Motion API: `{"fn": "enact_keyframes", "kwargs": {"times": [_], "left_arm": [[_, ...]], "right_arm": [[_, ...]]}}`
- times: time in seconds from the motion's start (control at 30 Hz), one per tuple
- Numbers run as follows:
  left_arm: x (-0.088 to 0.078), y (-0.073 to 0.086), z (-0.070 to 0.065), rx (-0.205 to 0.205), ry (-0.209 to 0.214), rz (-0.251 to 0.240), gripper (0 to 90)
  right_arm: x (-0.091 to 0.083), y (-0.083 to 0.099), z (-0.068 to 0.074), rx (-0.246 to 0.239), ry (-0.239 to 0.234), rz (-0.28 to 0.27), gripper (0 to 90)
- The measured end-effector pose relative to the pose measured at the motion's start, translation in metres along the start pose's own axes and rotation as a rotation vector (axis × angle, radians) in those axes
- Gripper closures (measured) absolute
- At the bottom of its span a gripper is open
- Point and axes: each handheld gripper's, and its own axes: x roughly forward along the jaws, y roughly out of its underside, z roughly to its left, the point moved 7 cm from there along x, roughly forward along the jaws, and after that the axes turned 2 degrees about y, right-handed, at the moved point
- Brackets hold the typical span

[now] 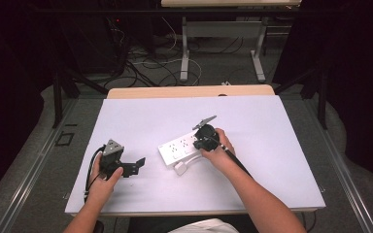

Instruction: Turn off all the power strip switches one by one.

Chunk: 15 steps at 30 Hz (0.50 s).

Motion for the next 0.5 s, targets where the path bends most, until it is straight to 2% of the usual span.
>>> {"fn": "enact_keyframes", "kwargs": {"times": [0.07,0.1,0.13,0.27,0.3,0.37,0.43,0.5], "left_arm": [[0.0001,0.0,0.0,0.0,-0.001,0.001,0.4],[0.0001,0.0001,0.0001,0.0,-0.001,0.001,0.4],[0.0001,0.0001,0.0001,0.001,-0.001,0.001,0.4],[0.0002,0.0001,0.0001,0.001,-0.001,0.002,0.4],[0.0002,0.0,0.0001,0.002,-0.001,0.002,0.4],[0.0002,0.0,0.0001,0.001,-0.001,0.001,0.4],[0.0002,0.0,0.0,0.001,-0.001,0.001,0.4],[0.0002,0.0001,0.0001,0.001,-0.001,0.002,0.4]], "right_arm": [[-0.0001,0.0001,0.0,0.003,-0.001,-0.001,87.3],[0.0003,-0.0003,-0.0009,-0.01,-0.002,-0.005,87.3],[-0.0001,0.0003,0.0002,0.006,0.001,0.0,87.3],[0.0017,-0.0008,0.0002,0.009,0.009,-0.022,87.3],[0.0002,0.0002,0.0005,0.011,0.006,0.002,87.3],[0.0006,-0.0001,0.0007,0.011,0.005,-0.005,87.3],[-0.0006,0.0007,0.0007,0.01,0.007,0.013,87.3],[0.0002,0.0003,0.0006,0.015,0.008,0.0,87.6]]}}
